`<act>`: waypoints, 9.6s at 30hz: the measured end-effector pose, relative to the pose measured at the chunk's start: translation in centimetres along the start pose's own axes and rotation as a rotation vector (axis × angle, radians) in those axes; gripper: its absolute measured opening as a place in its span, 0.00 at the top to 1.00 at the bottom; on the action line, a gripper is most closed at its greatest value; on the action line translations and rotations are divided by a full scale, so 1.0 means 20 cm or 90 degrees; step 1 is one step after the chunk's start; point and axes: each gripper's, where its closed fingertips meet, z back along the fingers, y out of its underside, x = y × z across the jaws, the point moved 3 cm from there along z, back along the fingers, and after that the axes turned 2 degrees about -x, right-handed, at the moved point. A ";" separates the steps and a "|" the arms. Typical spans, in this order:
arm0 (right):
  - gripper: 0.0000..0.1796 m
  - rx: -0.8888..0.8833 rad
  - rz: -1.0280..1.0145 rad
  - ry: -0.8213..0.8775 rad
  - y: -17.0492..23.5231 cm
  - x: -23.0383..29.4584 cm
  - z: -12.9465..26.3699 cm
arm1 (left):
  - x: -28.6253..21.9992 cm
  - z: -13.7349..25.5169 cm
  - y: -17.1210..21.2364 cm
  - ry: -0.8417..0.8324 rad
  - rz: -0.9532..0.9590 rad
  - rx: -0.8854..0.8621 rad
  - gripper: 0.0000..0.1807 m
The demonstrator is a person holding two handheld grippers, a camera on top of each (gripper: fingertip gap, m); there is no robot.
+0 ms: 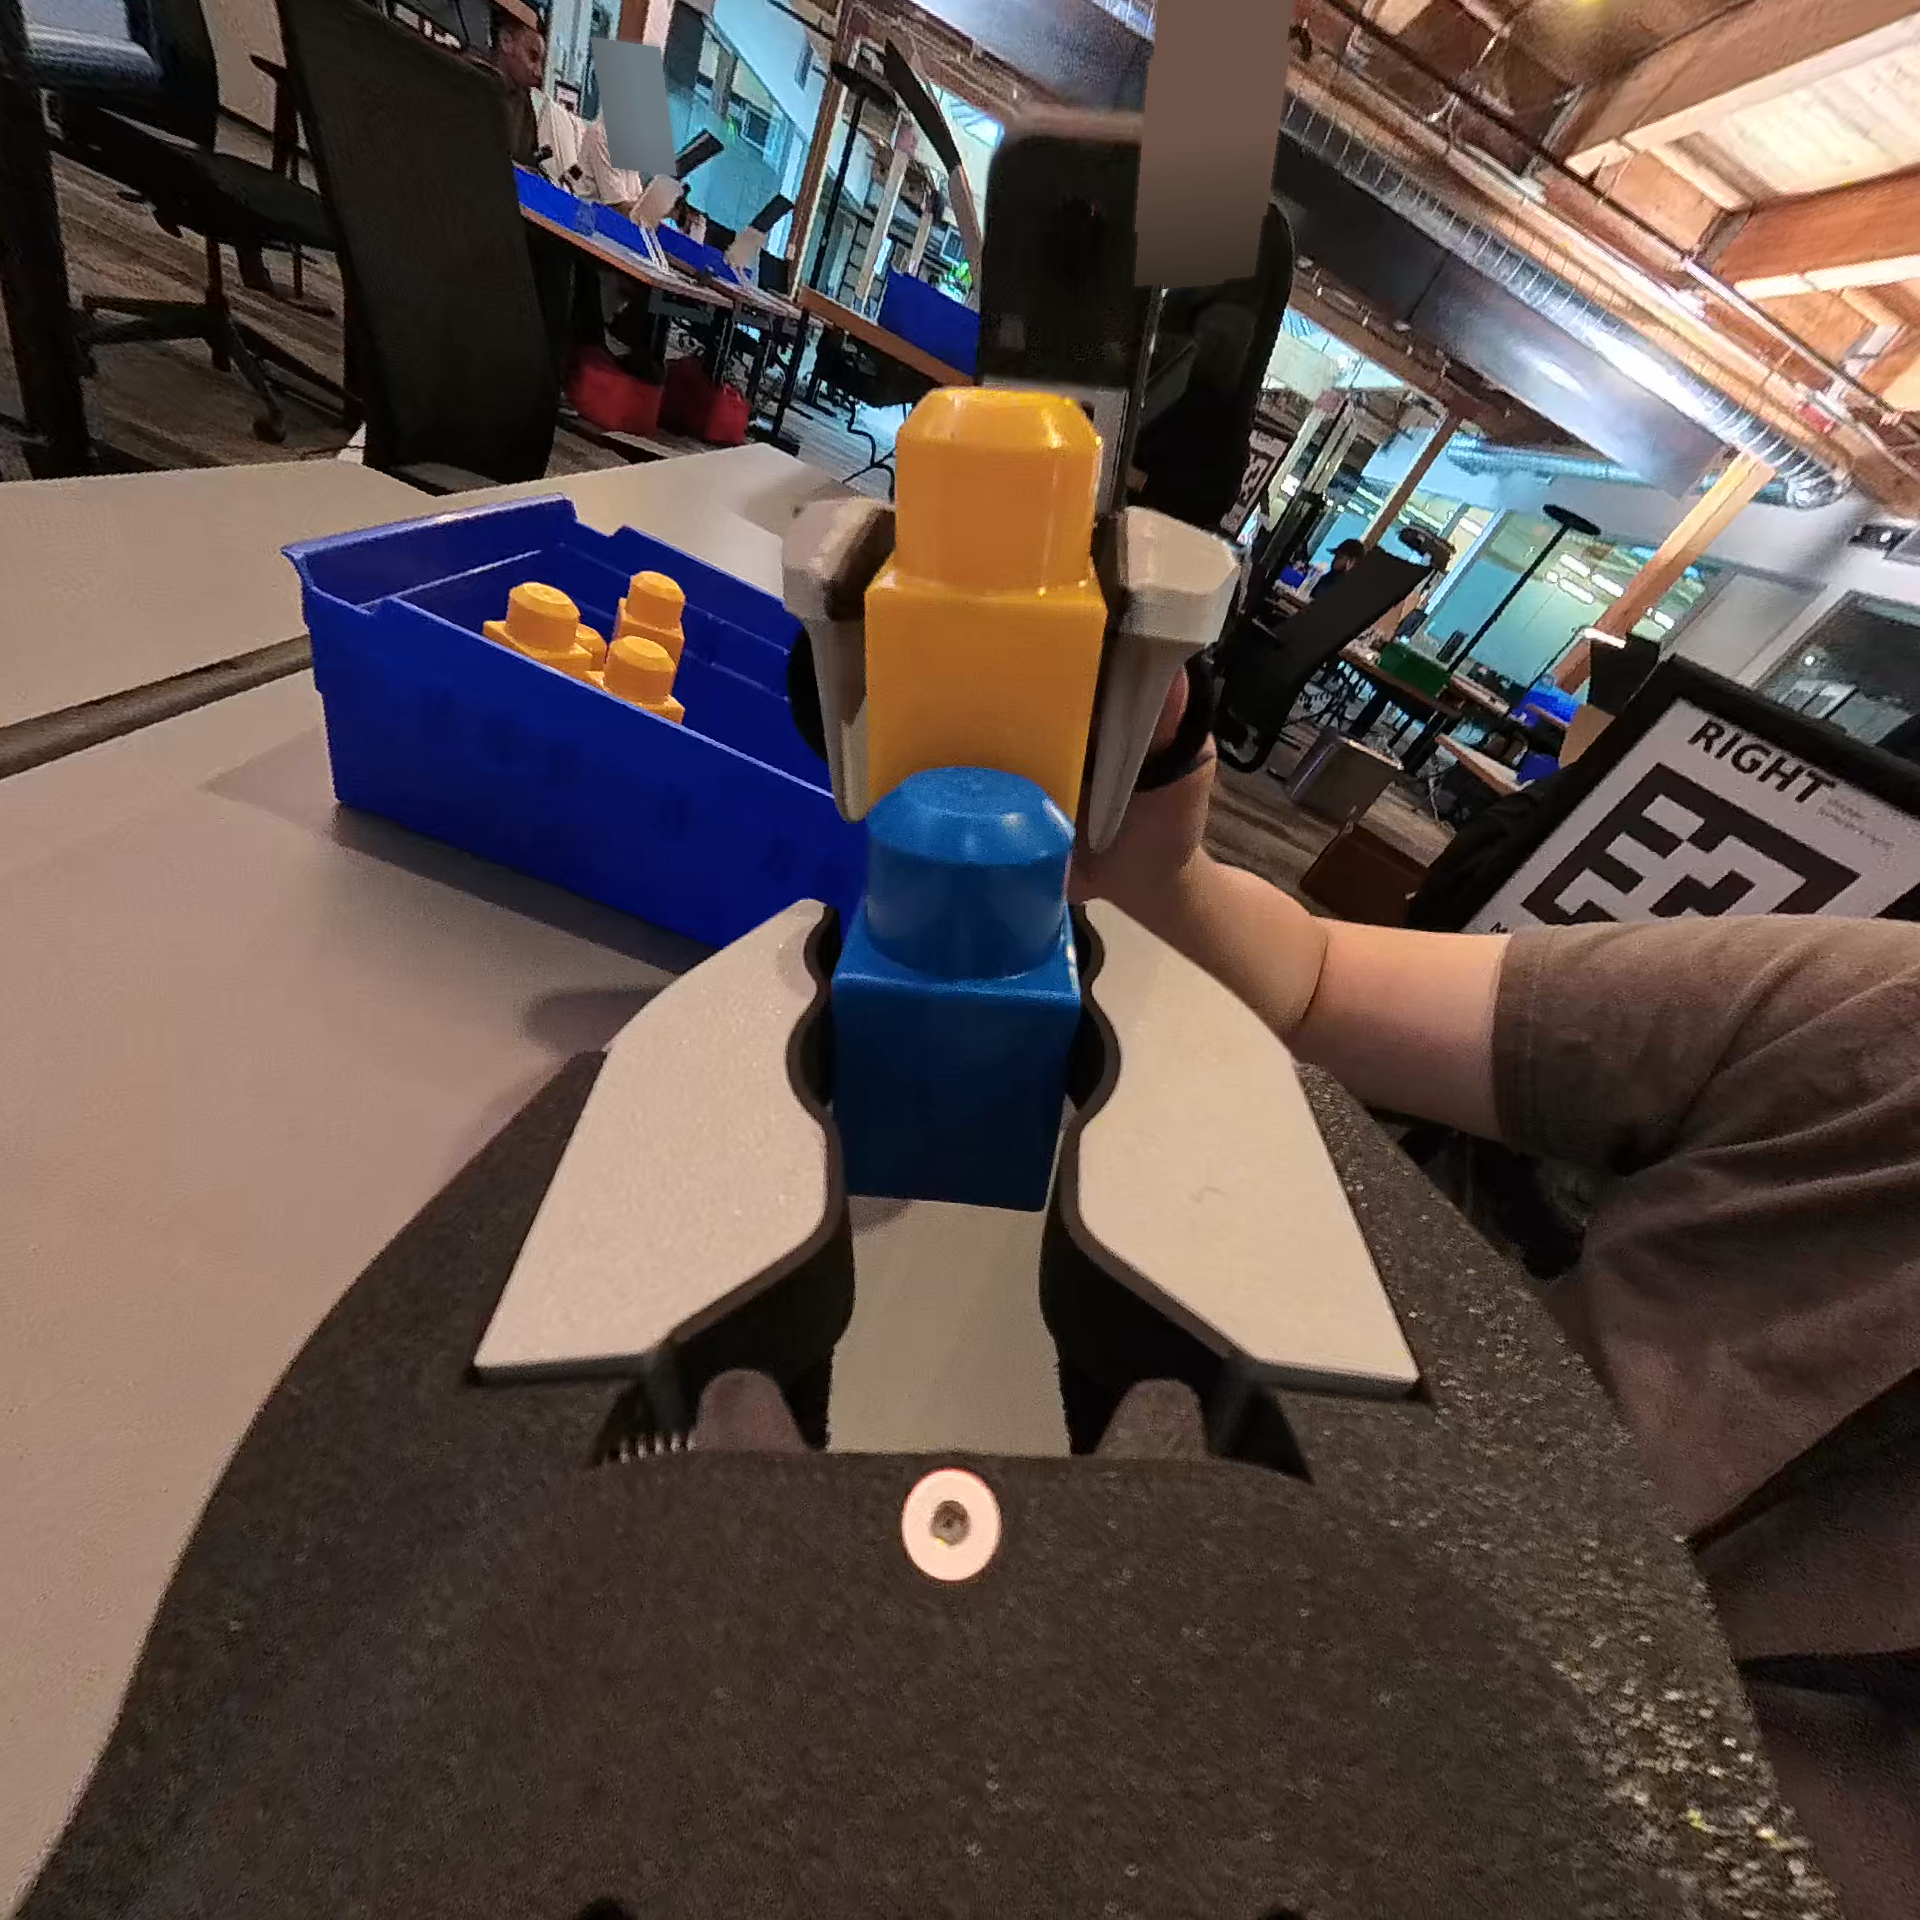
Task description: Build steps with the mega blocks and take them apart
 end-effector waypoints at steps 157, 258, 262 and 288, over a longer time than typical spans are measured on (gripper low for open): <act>0.79 0.211 -0.167 -0.101 0.21 -0.02 -0.01 | 0.01 0.10 -0.09 0.055 0.106 -0.020 0.77; 0.79 0.763 0.107 0.618 0.18 -0.76 1.45 | -0.14 0.16 -0.25 0.067 -0.047 -0.124 0.75; 0.79 0.707 0.108 0.559 0.19 -0.77 1.38 | -0.14 0.16 -0.24 0.070 -0.045 -0.123 0.76; 0.76 0.677 0.035 0.666 -0.06 -0.94 1.53 | -0.10 0.18 -0.28 0.086 -0.009 -0.142 0.75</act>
